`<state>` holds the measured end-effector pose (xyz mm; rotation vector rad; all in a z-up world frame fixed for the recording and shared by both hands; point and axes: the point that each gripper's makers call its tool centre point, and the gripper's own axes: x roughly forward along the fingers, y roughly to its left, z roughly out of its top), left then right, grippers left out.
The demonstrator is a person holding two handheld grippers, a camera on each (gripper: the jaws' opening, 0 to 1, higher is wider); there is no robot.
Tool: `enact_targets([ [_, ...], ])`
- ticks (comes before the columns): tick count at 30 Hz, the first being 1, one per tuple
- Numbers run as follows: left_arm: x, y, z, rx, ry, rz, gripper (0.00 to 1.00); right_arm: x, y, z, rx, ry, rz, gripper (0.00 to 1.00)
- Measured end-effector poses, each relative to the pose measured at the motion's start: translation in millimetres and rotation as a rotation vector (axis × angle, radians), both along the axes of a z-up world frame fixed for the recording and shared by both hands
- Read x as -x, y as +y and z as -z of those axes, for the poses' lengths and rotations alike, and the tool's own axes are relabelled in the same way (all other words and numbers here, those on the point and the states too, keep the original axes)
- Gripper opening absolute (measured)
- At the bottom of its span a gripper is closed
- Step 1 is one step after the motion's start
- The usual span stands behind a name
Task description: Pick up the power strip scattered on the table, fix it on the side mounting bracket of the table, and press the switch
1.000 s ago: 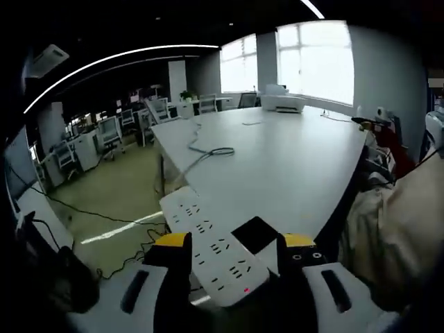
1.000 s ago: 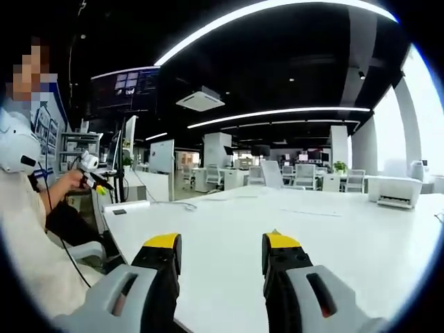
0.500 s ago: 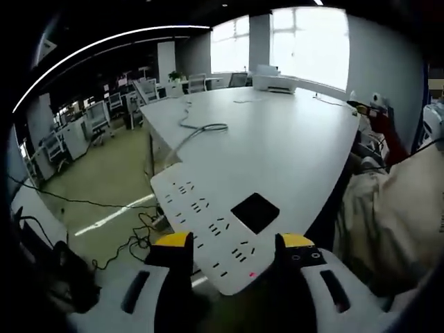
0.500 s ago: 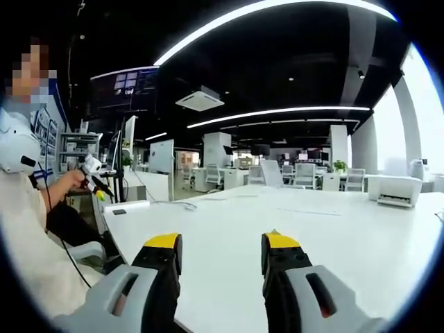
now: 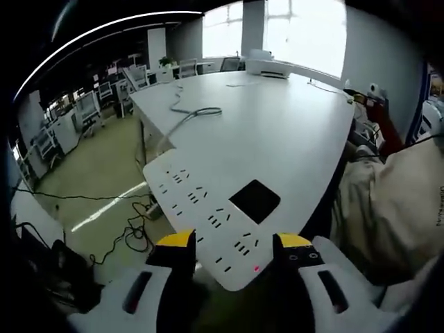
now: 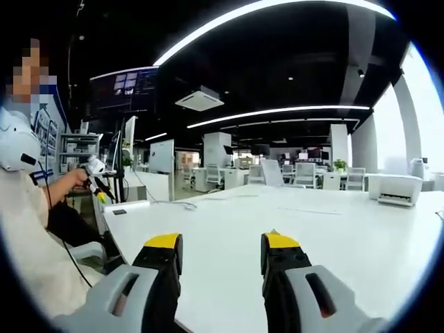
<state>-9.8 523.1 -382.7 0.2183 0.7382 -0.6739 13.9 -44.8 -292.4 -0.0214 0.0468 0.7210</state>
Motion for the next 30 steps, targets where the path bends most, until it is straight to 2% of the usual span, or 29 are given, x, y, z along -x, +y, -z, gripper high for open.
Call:
enact_targets([
  [12,-1.6,0,12.1,-0.01,0.053,0.003,0.46,0,-3,-0.9,0.0,-0.001,0.007,0.4],
  [22,-0.7,0,15.2,0.006,0.106,0.023,0.44,0,-4,-1.5,0.002,-0.001,0.012,0.39],
  [30,-1.8,-2,15.7,-0.017,0.13,0.029,0.43,0,-6,-2.2,0.004,-0.003,0.013,0.39],
])
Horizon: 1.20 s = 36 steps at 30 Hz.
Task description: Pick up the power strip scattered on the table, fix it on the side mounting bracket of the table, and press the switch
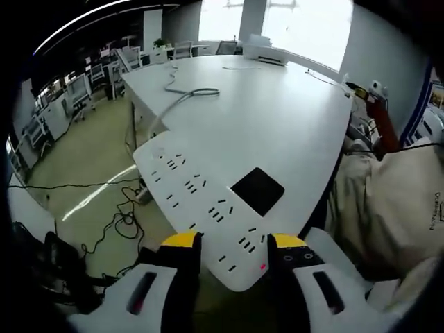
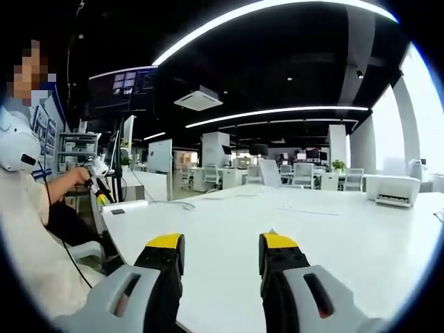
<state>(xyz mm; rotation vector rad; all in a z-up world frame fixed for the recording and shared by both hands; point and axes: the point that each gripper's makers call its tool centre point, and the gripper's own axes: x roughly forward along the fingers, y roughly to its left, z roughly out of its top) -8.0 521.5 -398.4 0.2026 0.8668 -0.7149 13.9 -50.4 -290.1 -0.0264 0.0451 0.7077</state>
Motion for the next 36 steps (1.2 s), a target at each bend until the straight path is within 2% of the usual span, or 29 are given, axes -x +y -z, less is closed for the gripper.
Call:
enact_targets([
  [8,-0.3,-0.5,0.6,-0.035,0.042,-0.001,0.43,0.5,2.0,1.6,0.002,0.002,-0.003,0.38],
  [15,-0.9,-0.8,1.8,-0.094,0.116,0.018,0.43,0.9,0.3,0.7,0.001,-0.002,-0.001,0.38],
  [30,-1.9,-0.2,3.9,-0.189,0.214,0.018,0.42,0.6,2.1,2.5,0.005,-0.001,-0.004,0.37],
  [36,0.6,-0.6,4.4,-0.21,0.23,0.011,0.42,0.6,2.2,2.0,0.002,-0.003,-0.004,0.37],
])
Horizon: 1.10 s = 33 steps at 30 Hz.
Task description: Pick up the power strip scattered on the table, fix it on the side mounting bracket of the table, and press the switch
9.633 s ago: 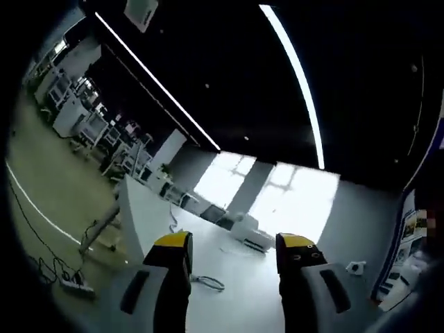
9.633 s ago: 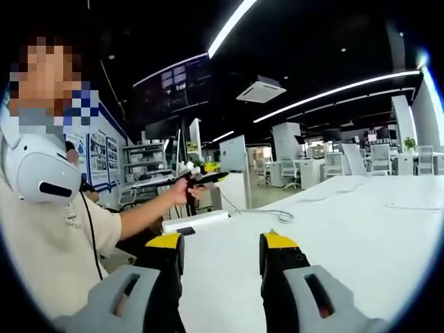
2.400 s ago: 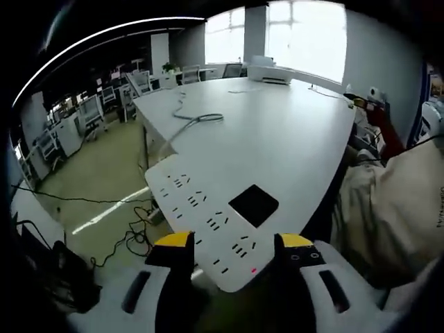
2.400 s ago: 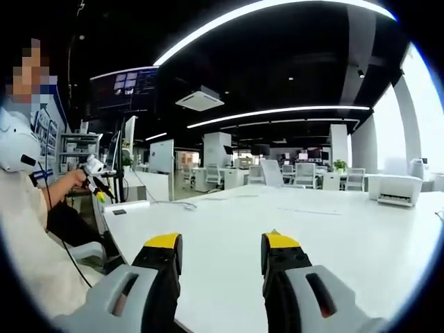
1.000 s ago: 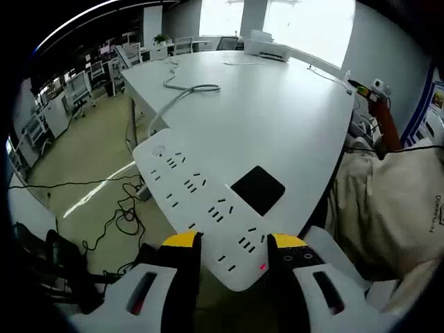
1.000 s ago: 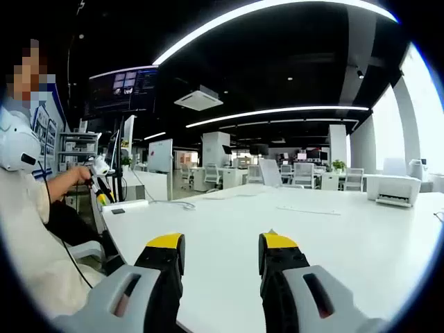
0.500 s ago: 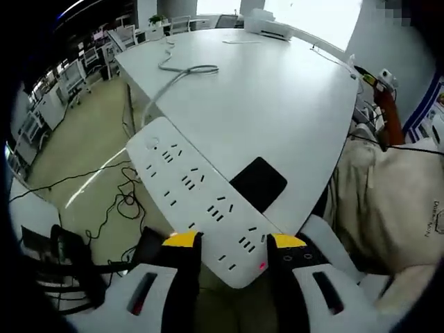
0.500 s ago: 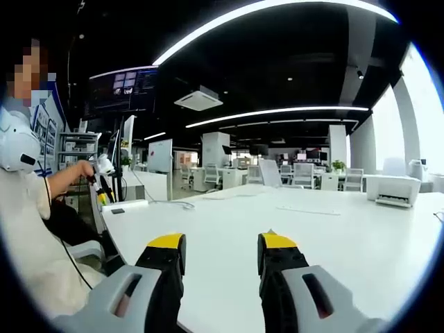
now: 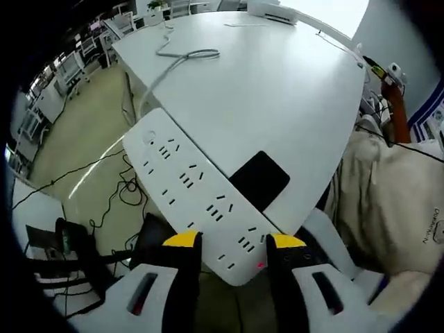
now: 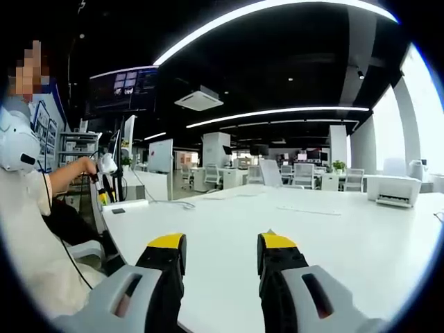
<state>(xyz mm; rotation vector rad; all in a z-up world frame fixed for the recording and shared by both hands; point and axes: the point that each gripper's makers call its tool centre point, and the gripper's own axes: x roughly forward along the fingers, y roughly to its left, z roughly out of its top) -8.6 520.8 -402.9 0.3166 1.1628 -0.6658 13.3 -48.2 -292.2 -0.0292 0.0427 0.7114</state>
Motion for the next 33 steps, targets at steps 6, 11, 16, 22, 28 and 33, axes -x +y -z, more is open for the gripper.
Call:
enact_targets([
  [6,0.4,-2,0.3,-0.014,0.009,0.0,0.42,-1,1,2.2,0.006,0.006,-0.001,0.37],
  [11,1.0,-1,0.5,-0.023,0.019,0.001,0.42,-1,0,1.8,0.012,0.009,0.002,0.37],
  [16,-0.1,0,0.4,-0.02,0.016,-0.001,0.42,-4,0,0.4,0.02,0.012,0.007,0.36],
  [22,-0.9,2,0.6,-0.02,0.017,-0.003,0.42,-7,5,-4.3,0.024,0.011,0.002,0.33],
  [28,-0.8,2,0.4,-0.014,0.01,-0.003,0.42,-12,16,-10.3,0.026,0.021,-0.029,0.27],
  [33,-0.7,2,0.4,-0.015,0.013,-0.003,0.42,-18,24,-15.9,0.063,0.018,-0.039,0.24],
])
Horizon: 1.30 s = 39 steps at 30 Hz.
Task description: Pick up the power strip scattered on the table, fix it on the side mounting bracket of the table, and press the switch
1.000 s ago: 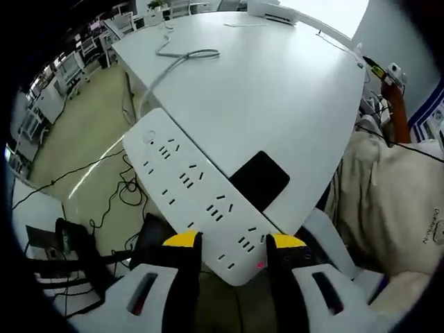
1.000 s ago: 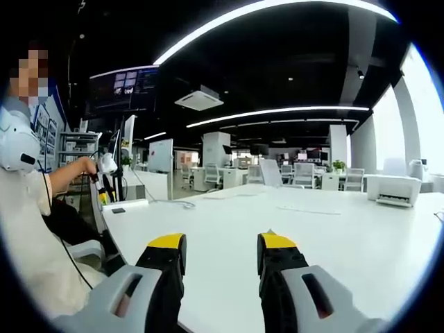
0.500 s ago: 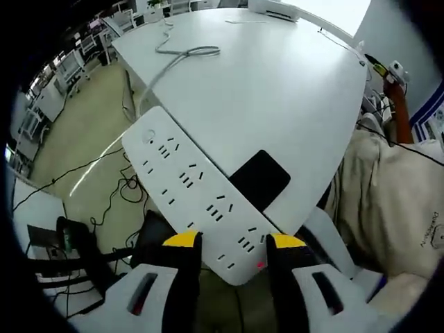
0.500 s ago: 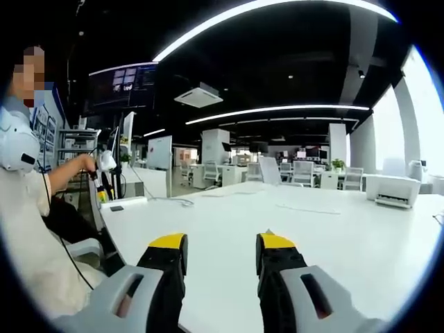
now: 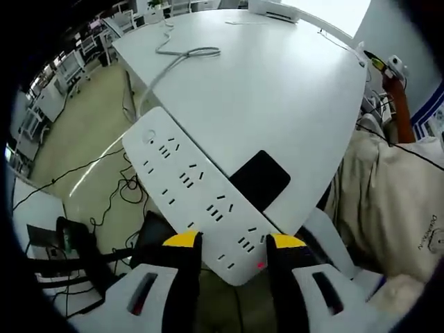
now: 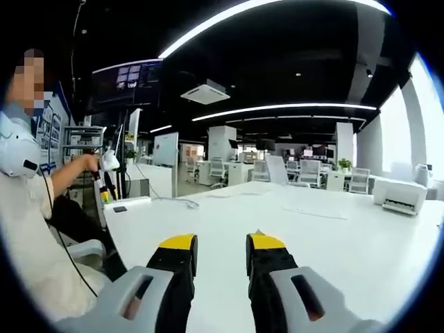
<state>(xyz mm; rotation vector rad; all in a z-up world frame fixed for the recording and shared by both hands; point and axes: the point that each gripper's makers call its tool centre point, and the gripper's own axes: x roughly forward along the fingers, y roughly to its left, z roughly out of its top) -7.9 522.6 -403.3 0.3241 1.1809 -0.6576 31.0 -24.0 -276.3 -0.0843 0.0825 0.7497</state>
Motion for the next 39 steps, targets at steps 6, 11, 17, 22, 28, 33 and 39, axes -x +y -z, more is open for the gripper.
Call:
enact_targets([
  [6,0.8,-1,0.4,-0.011,0.012,0.003,0.42,-7,11,-6.5,0.023,0.002,-0.021,0.2],
  [11,1.8,-2,0.5,-0.019,0.02,0.005,0.42,-13,20,-15.5,0.033,0.003,-0.043,0.16],
  [17,0.8,-1,0.6,-0.021,0.023,0.009,0.42,-19,30,-25.4,0.045,0.005,-0.066,0.09],
  [22,-0.2,-1,0.8,-0.028,0.032,0.011,0.42,-23,41,-29.2,0.061,0.014,-0.087,0.04],
  [28,-0.7,0,1.1,-0.035,0.039,0.013,0.42,-28,50,-32.7,0.072,0.028,-0.102,0.0],
  [33,-1.1,0,1.3,-0.039,0.042,0.014,0.42,-34,55,-37.9,0.068,0.046,-0.111,0.0],
  [39,-1.8,0,1.6,-0.052,0.055,0.016,0.42,-45,66,-55.0,0.066,0.061,-0.124,0.0],
])
